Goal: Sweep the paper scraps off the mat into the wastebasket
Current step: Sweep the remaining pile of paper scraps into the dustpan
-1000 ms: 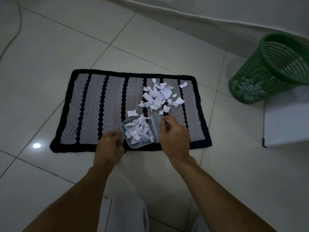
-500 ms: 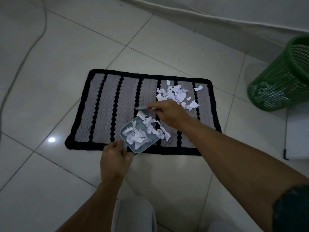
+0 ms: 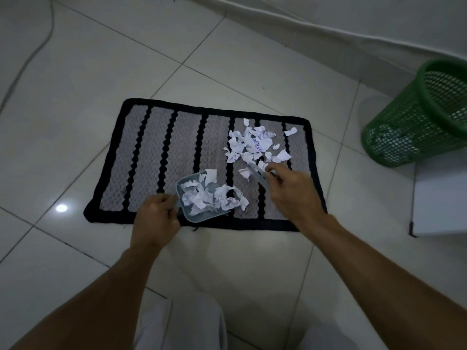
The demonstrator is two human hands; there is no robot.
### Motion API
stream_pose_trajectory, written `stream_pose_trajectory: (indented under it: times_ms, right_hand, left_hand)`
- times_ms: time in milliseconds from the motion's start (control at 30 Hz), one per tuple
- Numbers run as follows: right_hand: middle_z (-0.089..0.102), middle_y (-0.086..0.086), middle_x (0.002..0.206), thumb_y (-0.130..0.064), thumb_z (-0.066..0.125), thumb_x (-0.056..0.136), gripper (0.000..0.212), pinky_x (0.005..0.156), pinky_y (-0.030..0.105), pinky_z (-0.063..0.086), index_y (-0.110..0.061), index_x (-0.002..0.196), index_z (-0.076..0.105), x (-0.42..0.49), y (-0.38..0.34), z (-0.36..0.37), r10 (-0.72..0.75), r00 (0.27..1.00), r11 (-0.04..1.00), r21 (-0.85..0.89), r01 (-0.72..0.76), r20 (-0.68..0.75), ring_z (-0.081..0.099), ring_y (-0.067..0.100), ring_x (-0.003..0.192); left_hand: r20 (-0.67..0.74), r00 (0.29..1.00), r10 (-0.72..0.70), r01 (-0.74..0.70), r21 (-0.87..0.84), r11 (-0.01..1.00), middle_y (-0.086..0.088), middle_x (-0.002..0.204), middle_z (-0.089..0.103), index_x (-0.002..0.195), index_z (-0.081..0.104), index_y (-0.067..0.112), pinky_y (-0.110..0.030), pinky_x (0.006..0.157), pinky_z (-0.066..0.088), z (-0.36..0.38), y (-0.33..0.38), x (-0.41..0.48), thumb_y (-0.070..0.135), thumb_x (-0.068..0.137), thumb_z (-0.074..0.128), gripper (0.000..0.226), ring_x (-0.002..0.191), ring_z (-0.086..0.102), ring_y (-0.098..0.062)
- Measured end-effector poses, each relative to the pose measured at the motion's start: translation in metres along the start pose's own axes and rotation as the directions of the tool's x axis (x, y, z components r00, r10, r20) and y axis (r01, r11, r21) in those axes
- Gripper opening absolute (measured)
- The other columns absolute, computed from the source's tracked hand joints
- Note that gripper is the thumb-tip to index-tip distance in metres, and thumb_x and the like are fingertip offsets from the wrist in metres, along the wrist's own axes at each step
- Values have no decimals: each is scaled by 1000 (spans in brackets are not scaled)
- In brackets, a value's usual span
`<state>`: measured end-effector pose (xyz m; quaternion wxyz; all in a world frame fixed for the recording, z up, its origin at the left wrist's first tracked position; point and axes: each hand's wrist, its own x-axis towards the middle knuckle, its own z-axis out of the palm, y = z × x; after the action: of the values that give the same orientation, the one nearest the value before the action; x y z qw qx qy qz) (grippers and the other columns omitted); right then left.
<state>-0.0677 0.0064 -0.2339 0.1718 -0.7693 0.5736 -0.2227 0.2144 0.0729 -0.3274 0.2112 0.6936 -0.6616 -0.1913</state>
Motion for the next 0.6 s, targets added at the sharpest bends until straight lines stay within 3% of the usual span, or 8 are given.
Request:
stream_pose_trajectory:
  times_ms: [200, 333, 467, 600]
  right_hand:
    - [49, 0, 52, -12, 51, 96, 21, 41, 30, 35, -8, 77, 60, -17, -45, 57, 197, 977, 980, 49, -194, -86, 46, 19, 42]
    - [46, -2, 56, -14, 52, 96, 21, 47, 28, 31, -8, 77, 58, -10, -67, 61, 207, 974, 976, 87, -200, -89, 44, 18, 47]
    - [50, -5, 50, -20, 51, 98, 23, 37, 19, 32, -12, 80, 62, 1, -58, 39, 223, 962, 969, 139, -203, -155, 42, 6, 39]
    - [61, 3, 59, -18, 51, 98, 18, 42, 37, 49, -12, 89, 66, 30, -14, 23, 175, 964, 984, 52, -168, -200, 54, 19, 46]
  left_hand:
    - [139, 986, 86, -97, 71, 993, -12, 92, 68, 99, 70, 7, -44, 67, 52, -3, -6, 21, 13, 75, 49, 32, 81, 58, -35]
    - [124, 990, 64, -69, 42, 997, -14, 91, 68, 98, 70, 7, -41, 68, 51, -2, -1, 18, 13, 73, 49, 33, 82, 58, -37]
    - [60, 998, -5, 6, -20, 1000, -20, 94, 68, 102, 69, 3, -39, 69, 49, 5, 10, 9, 11, 72, 50, 37, 84, 59, -39]
    - [7, 998, -55, 56, -65, 996, -19, 86, 66, 99, 70, 4, -33, 63, 46, 16, 24, 6, 8, 73, 52, 32, 79, 58, -35]
